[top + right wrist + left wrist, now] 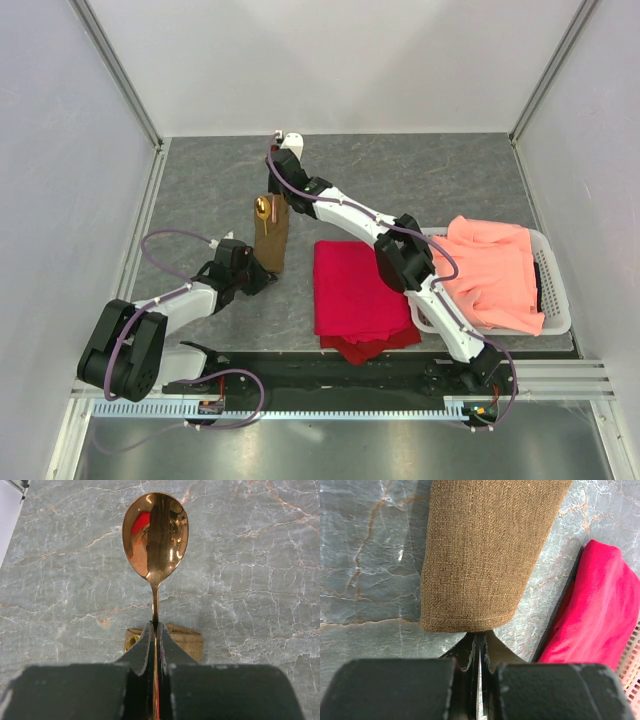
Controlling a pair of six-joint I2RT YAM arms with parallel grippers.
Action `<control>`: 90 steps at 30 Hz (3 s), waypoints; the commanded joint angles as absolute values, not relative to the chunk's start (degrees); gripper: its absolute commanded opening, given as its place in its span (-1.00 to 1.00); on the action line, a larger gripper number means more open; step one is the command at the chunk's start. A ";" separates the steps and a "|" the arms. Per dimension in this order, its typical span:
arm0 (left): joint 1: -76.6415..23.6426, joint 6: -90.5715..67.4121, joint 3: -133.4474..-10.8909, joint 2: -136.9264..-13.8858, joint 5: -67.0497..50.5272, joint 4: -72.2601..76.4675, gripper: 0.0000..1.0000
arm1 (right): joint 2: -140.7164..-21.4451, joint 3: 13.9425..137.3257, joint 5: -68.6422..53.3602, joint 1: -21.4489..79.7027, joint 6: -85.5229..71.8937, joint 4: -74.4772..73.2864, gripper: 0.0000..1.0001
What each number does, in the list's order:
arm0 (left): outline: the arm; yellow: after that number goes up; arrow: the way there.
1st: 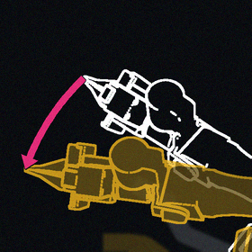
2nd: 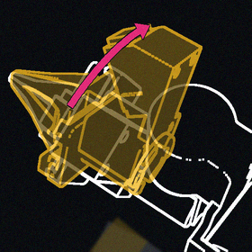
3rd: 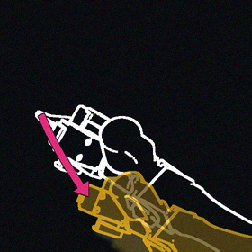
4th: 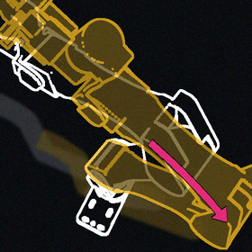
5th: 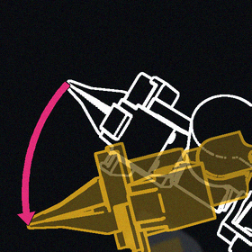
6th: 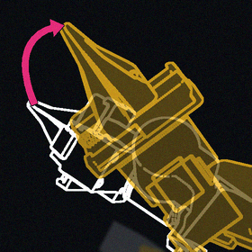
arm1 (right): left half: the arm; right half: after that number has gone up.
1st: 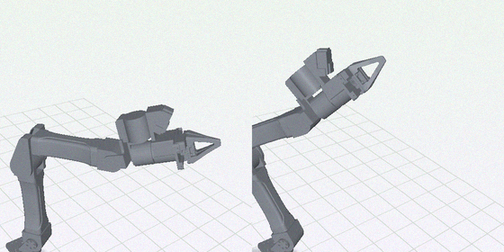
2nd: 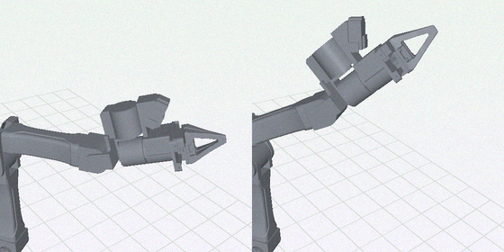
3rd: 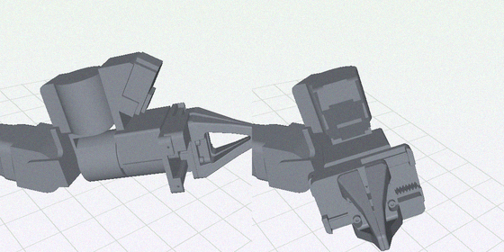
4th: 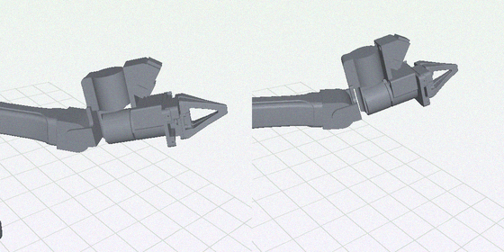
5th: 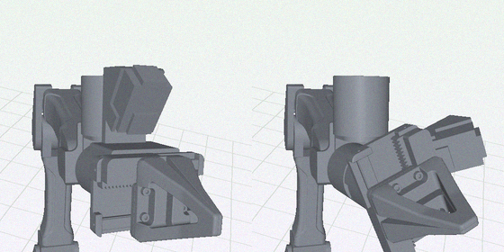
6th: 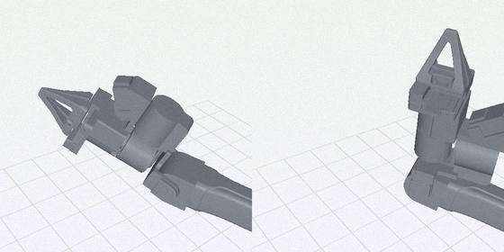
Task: Fold the napkin into a case and place the utensils inside
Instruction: Insert the spoon into the folded napkin.
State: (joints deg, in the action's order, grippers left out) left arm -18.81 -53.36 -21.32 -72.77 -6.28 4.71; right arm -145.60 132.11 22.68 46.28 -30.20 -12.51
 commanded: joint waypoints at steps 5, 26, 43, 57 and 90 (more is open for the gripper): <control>-18.63 -55.02 -21.18 -73.04 -6.85 7.12 -0.96 | -147.48 134.47 21.10 46.14 -29.88 -11.08 -1.00; -18.63 -55.20 -22.24 -75.06 -6.50 8.17 -0.96 | -143.88 130.61 18.46 46.05 -35.42 -17.14 -1.00; -18.63 -55.63 -22.24 -77.17 -6.33 9.67 -0.96 | -139.93 126.13 17.40 46.84 -38.14 -21.88 -1.00; -18.63 -55.90 -22.15 -77.17 -6.50 10.02 -0.96 | -137.46 123.13 15.29 47.63 -39.90 -24.69 -1.00; -18.63 -56.78 -21.09 -75.94 -6.59 10.64 -0.96 | -136.49 119.79 10.11 47.99 -43.24 -26.98 -0.77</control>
State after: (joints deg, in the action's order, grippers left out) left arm -18.81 -55.33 -21.56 -76.34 -7.66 9.96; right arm -139.74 118.76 10.83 47.51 -42.89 -25.82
